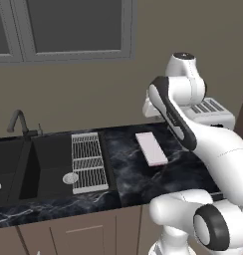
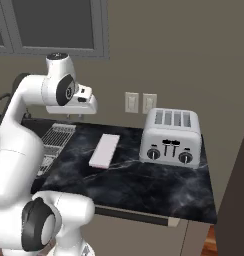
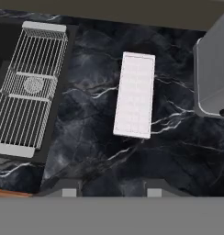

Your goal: The ice cube tray has been filled with water. Take the tray and place it in the freezer to make ice. Close the freezer door after placing the tray.

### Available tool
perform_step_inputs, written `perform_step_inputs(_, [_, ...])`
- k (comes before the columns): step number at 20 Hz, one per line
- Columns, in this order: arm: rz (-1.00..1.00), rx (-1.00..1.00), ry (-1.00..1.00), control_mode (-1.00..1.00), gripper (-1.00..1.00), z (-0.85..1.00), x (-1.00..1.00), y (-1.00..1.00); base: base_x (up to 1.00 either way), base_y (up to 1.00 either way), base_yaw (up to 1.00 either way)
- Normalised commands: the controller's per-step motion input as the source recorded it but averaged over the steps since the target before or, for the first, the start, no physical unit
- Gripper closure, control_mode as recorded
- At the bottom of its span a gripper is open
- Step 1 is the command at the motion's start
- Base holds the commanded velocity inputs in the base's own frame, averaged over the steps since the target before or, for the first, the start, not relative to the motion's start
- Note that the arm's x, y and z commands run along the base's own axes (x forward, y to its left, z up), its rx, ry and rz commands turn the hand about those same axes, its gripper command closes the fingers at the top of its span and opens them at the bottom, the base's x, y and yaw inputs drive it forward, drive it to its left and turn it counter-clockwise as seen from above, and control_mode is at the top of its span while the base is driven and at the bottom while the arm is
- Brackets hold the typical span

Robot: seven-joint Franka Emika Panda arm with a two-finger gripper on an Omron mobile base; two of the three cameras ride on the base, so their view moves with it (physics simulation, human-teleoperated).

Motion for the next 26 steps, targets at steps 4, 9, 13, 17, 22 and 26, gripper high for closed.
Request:
perform_step_inputs(4, [-0.02,0.01,0.0,-1.0,-1.0,-0.12,-0.24,-0.03,0.0,0.0,0.0])
perform_step_inputs(9, [0.0,0.24,0.02,-1.0,-1.0,-0.53,-0.52,-0.53,0.0,0.0,0.0])
perform_step_inputs(13, [-0.02,0.28,0.01,-1.0,-1.0,-0.56,-0.23,-0.52,0.0,0.0,0.0])
perform_step_inputs(17, [-0.08,0.13,-0.01,-1.0,-1.0,-0.55,-0.09,-0.24,0.0,0.0,0.0])
perform_step_inputs(22, [-0.08,0.01,-0.01,-1.0,-1.0,-0.57,0.01,-0.18,0.0,0.0,0.0])
perform_step_inputs(26, [-0.08,0.06,0.0,-1.0,-1.0,-0.54,0.15,-0.25,0.0,0.0,0.0])
